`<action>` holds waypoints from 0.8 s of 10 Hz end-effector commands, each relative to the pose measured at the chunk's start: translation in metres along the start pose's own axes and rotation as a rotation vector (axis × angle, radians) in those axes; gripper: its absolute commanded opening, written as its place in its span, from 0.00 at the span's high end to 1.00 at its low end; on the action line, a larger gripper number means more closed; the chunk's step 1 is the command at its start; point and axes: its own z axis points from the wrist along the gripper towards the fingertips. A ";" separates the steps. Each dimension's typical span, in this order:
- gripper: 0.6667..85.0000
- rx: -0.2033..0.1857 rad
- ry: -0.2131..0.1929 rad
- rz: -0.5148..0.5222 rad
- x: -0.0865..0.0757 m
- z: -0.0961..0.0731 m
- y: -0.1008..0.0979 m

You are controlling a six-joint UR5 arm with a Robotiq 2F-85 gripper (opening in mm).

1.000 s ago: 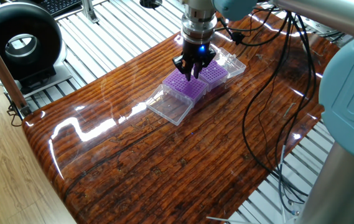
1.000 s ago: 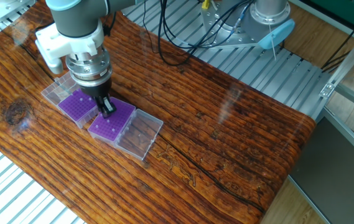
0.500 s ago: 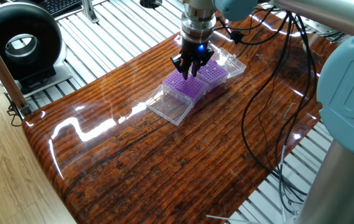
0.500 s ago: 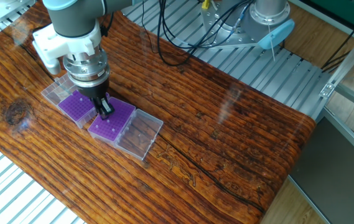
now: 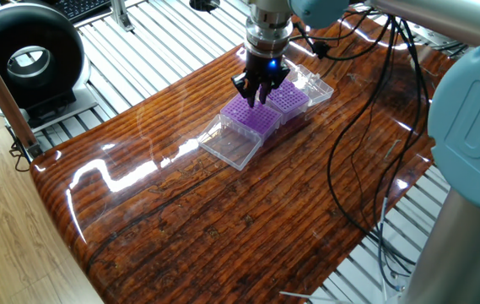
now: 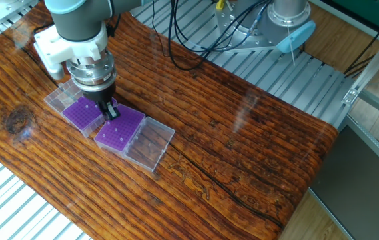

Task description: Transfer all small pipette tips from one holder to another

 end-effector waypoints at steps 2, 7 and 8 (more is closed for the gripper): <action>0.99 0.019 0.023 0.025 0.006 -0.001 -0.006; 0.99 -0.007 -0.020 0.017 -0.006 -0.001 0.000; 0.99 -0.007 -0.030 0.015 -0.008 -0.001 0.000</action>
